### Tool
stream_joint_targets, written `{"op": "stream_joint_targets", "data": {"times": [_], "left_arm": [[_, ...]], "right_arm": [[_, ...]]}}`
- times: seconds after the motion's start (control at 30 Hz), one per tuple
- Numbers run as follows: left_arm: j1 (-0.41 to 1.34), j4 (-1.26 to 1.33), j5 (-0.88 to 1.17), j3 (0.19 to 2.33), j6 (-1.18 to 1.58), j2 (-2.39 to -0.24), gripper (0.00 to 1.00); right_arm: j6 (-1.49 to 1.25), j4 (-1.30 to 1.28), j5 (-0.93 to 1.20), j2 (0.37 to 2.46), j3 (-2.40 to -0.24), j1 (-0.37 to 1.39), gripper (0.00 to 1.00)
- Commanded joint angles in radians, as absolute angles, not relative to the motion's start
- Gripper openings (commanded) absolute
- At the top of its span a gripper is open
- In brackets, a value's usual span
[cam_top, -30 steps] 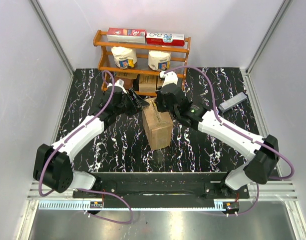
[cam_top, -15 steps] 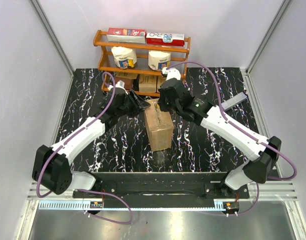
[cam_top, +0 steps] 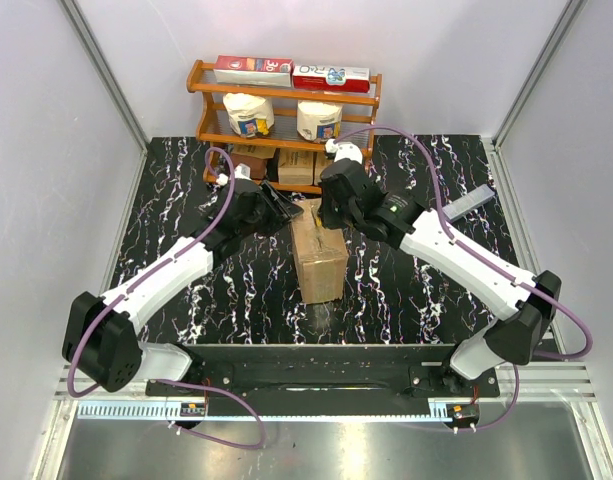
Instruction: Unpack the express box
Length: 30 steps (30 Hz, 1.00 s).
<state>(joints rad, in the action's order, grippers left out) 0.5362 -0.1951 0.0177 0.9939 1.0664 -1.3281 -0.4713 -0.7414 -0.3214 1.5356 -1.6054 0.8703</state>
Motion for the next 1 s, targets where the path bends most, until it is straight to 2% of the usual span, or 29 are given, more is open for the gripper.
{"op": "stream_joint_targets", "data": {"times": [0.0,0.07,0.17,0.2,0.33,0.63,0.73,0.83,0.87,0.97], "left_arm": [[0.543,-0.284,-0.028,0.962,1.063,-1.347,0.51],[0.543,-0.272,-0.006,0.953,1.057,-1.348,0.54],[0.543,-0.229,0.043,0.942,1.039,-1.347,0.64],[0.543,-0.21,0.052,0.939,1.032,-1.347,0.7],[0.543,-0.172,0.119,0.936,0.958,-1.357,0.82],[0.532,-0.137,0.189,0.982,0.876,-1.394,0.91],[0.514,-0.118,0.207,0.983,0.873,-1.402,0.91],[0.5,-0.101,0.239,0.985,0.899,-1.427,0.79],[0.499,-0.104,0.245,0.989,0.908,-1.433,0.71],[0.497,-0.141,0.244,0.98,0.963,-1.456,0.62]], "right_arm": [[-0.508,-0.813,-0.287,1.568,-1.614,0.882,0.0],[-0.506,-0.811,-0.295,1.578,-1.62,0.882,0.0],[-0.509,-0.813,-0.287,1.575,-1.628,0.882,0.0],[-0.509,-0.811,-0.287,1.572,-1.629,0.882,0.0],[-0.499,-0.811,-0.279,1.572,-1.637,0.882,0.0],[-0.376,-0.742,-0.196,1.54,-1.578,0.881,0.0],[-0.371,-0.742,-0.186,1.539,-1.577,0.881,0.0],[-0.38,-0.744,-0.169,1.537,-1.578,0.881,0.0],[-0.385,-0.744,-0.17,1.536,-1.58,0.881,0.0],[-0.403,-0.744,-0.182,1.526,-1.588,0.882,0.0]]}}
